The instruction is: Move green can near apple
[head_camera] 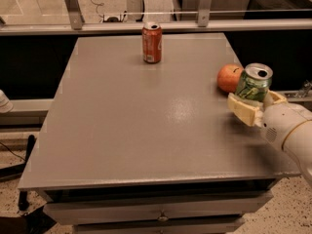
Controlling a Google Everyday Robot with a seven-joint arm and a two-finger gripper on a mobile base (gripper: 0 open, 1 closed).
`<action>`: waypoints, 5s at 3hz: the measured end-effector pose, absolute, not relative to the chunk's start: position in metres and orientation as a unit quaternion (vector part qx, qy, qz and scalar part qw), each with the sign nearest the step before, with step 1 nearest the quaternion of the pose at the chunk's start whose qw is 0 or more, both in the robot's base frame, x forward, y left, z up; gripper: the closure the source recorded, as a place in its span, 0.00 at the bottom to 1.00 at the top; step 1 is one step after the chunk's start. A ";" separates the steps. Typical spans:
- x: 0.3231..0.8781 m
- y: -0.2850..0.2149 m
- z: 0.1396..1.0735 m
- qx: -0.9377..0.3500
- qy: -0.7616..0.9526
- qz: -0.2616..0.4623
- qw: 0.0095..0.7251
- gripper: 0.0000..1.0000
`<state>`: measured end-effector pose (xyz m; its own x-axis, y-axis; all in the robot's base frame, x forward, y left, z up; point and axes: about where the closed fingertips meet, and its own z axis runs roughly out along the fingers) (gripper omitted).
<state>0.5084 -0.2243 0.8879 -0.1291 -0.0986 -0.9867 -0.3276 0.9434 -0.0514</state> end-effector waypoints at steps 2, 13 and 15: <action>0.528 -0.234 0.887 -0.164 0.747 0.089 0.638 1.00; 0.482 -0.243 0.947 -0.272 0.726 0.079 0.626 0.00; 0.481 -0.230 0.952 -0.315 0.708 0.082 0.627 0.00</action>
Offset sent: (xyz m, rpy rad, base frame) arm 0.0288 -0.0211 -0.0055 -0.0505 0.0182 0.0445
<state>0.4811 -0.2302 0.9517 -0.0154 -0.3428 -0.9393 -0.5480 0.7886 -0.2789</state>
